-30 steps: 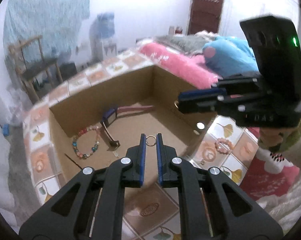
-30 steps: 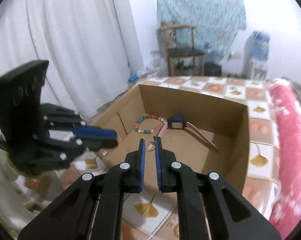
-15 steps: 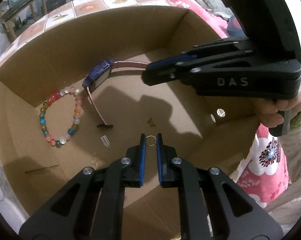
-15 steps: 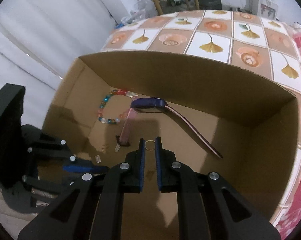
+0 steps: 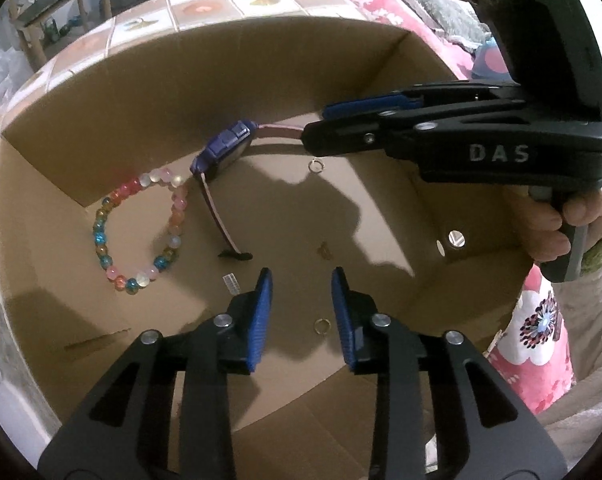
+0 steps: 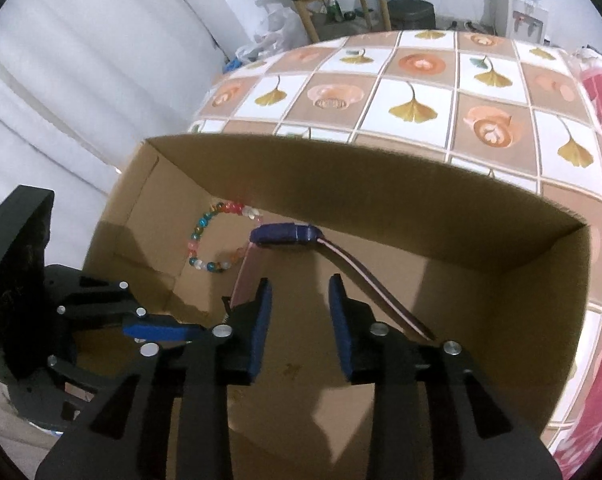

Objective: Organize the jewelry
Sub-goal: 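Withdraw the open left gripper from the box, then move both open grippers back over the table beside the box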

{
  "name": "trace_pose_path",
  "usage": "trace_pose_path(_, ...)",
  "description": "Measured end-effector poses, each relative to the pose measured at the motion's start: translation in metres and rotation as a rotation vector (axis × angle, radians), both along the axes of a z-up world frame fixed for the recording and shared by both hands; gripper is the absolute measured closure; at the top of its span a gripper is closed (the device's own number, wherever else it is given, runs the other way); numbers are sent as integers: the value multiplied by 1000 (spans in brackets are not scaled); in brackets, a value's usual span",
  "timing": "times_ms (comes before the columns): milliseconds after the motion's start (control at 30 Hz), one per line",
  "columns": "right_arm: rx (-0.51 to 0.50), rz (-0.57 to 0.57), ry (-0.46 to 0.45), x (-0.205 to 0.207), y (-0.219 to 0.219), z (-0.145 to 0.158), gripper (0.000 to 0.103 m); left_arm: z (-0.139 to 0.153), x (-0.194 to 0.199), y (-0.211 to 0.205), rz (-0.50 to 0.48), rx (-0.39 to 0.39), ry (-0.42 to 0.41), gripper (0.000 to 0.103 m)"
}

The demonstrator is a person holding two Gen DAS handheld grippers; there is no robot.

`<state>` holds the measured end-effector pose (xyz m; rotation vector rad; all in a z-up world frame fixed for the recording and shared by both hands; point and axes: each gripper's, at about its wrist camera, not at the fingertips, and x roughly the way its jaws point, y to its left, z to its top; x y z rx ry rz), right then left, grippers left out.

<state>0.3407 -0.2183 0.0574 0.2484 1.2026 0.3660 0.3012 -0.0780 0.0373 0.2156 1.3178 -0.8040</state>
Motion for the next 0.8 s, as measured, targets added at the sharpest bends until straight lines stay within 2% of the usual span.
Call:
trace_pose_path(133,7,-16,-48,-4,-5,13,69,10,-2,2,7,-1,-68,73)
trace_pose_path(267,41,-49,-132,-21,-18,40,69,29,-8,9,21,-24,-161,73)
trace_pose_path(367,91,-91,-241,-57,-33,69,68,52,-23,20,27,-82,-262,67)
trace_pose_path(433,110,-116,-327,-94,-44,86,61,64,-39,30,29,-122,-334,57)
trace_pose_path(500,102,-146,-381,-124,-54,93,58,74,-62,46,28,-160,-411,51)
trace_pose_path(567,73,-191,-420,-164,-63,94,58,77,-82,57,29,-184,-450,46)
trace_pose_path(700,67,-280,-370,-210,-75,73,58,76,-117,77,20,-257,-465,38)
trace_pose_path(800,103,-344,-295,-235,-80,44,58,69,-142,87,15,-338,-405,37)
